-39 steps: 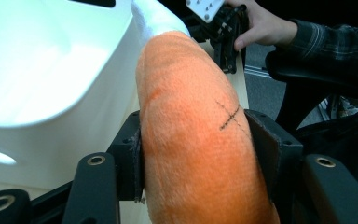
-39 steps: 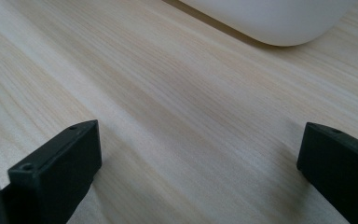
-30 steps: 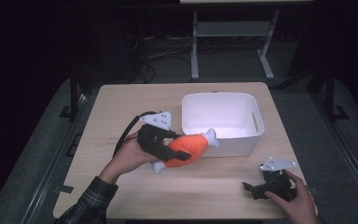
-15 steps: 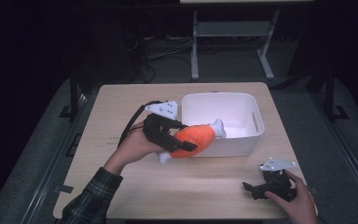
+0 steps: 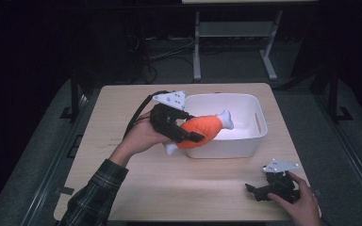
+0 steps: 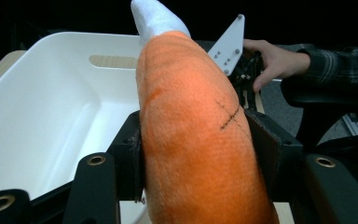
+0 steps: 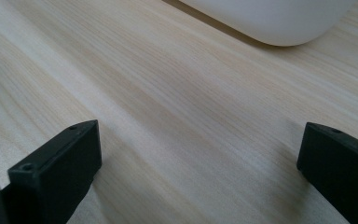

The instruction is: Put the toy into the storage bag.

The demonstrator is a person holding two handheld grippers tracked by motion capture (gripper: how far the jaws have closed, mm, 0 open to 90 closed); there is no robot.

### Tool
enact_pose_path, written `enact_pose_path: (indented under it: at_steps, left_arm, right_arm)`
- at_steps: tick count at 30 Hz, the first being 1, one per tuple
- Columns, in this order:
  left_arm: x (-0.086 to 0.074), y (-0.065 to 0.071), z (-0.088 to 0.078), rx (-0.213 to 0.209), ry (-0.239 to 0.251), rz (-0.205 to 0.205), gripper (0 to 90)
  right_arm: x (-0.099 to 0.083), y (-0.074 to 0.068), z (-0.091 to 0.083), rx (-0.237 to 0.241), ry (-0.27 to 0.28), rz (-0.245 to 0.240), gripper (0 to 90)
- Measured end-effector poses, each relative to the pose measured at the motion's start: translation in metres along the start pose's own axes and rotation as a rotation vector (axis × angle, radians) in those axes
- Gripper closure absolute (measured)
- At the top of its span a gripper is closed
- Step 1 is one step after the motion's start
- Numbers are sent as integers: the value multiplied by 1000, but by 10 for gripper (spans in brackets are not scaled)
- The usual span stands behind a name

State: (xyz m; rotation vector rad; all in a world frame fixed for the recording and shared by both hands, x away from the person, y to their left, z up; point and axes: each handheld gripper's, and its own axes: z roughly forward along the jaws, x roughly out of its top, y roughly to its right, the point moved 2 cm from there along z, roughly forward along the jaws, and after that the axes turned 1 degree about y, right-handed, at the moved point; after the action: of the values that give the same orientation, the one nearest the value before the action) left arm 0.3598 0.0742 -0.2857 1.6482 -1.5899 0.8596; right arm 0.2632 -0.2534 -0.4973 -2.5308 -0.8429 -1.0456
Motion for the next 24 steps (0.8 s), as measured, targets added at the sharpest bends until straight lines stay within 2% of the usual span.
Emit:
enact_pose_path:
  at_steps: [6, 13, 24]
  left_arm:
    - [7, -8, 1, 13, 7, 10, 437]
    - [16, -17, 7, 9, 13, 22, 436]
    - [29, -28, 17, 9, -1, 62, 436]
  right_arm:
    - [0, 0, 0, 0, 0, 1, 0]
    - [0, 0, 0, 1, -1, 0, 0]
    - [0, 0, 0, 1, -1, 0, 0]
